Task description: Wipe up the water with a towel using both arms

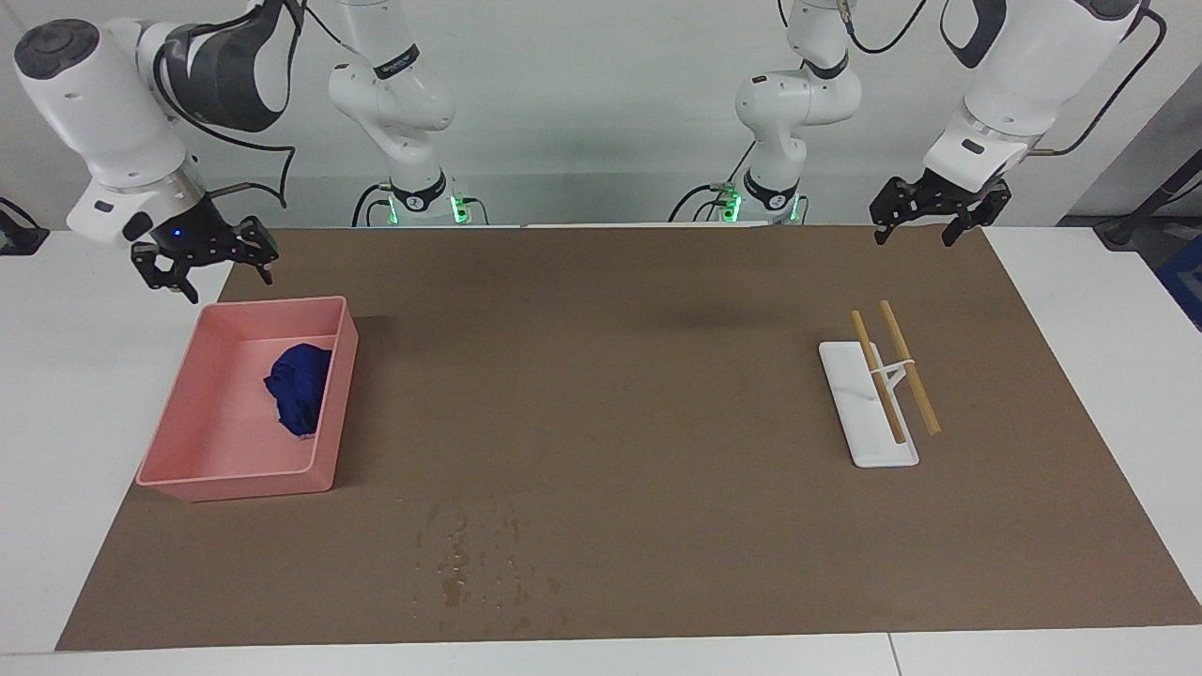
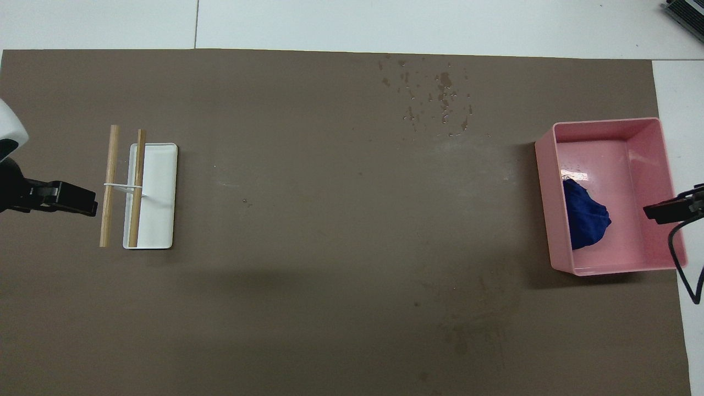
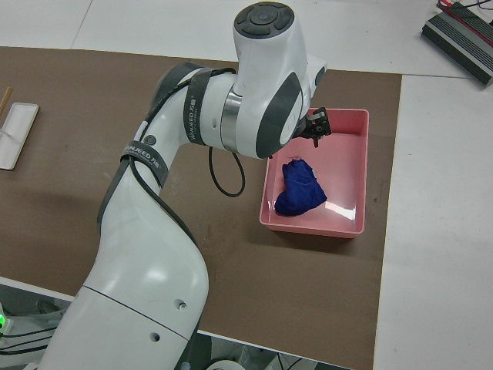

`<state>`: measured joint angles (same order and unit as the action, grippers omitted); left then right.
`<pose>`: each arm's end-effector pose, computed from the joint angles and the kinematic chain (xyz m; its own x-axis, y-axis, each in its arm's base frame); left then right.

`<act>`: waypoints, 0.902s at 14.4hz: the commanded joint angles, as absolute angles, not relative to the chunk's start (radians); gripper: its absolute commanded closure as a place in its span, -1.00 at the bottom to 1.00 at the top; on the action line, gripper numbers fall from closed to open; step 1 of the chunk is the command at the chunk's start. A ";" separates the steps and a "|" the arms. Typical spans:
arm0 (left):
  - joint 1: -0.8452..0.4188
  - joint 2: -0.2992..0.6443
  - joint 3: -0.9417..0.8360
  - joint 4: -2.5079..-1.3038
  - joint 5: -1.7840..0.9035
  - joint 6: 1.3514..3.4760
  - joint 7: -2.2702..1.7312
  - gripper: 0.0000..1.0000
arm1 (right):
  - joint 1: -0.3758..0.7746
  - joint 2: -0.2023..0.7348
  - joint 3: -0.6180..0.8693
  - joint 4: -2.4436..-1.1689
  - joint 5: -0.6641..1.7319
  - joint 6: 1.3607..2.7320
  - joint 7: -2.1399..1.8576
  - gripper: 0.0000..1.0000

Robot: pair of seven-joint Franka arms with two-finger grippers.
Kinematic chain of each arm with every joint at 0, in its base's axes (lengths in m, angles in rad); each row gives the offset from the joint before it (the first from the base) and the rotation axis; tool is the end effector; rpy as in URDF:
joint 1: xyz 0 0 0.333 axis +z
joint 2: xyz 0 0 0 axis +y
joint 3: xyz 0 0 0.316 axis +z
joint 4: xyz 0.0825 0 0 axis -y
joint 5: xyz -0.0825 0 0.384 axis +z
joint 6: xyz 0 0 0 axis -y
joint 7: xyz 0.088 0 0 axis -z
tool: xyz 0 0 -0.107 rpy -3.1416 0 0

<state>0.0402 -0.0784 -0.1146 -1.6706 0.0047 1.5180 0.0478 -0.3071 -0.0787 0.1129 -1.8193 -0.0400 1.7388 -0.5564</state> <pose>0.5216 -0.0407 0.6153 0.9899 -0.1204 -0.0752 -0.1215 -0.9925 -0.0101 0.5273 -0.1055 0.5636 0.9327 0.3596 -0.0276 0.3605 -0.9319 0.0397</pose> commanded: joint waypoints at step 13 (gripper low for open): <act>0.034 -0.100 -0.106 -1.683 -0.006 1.506 0.060 -1.00 | -0.282 -0.199 0.158 -1.667 0.017 1.442 -0.407 -1.00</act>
<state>0.0402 -0.0784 -0.1146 -1.6706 0.0047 1.5180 0.0478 -0.2810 -0.1879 0.1359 -1.6650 -0.0016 1.4530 -0.4637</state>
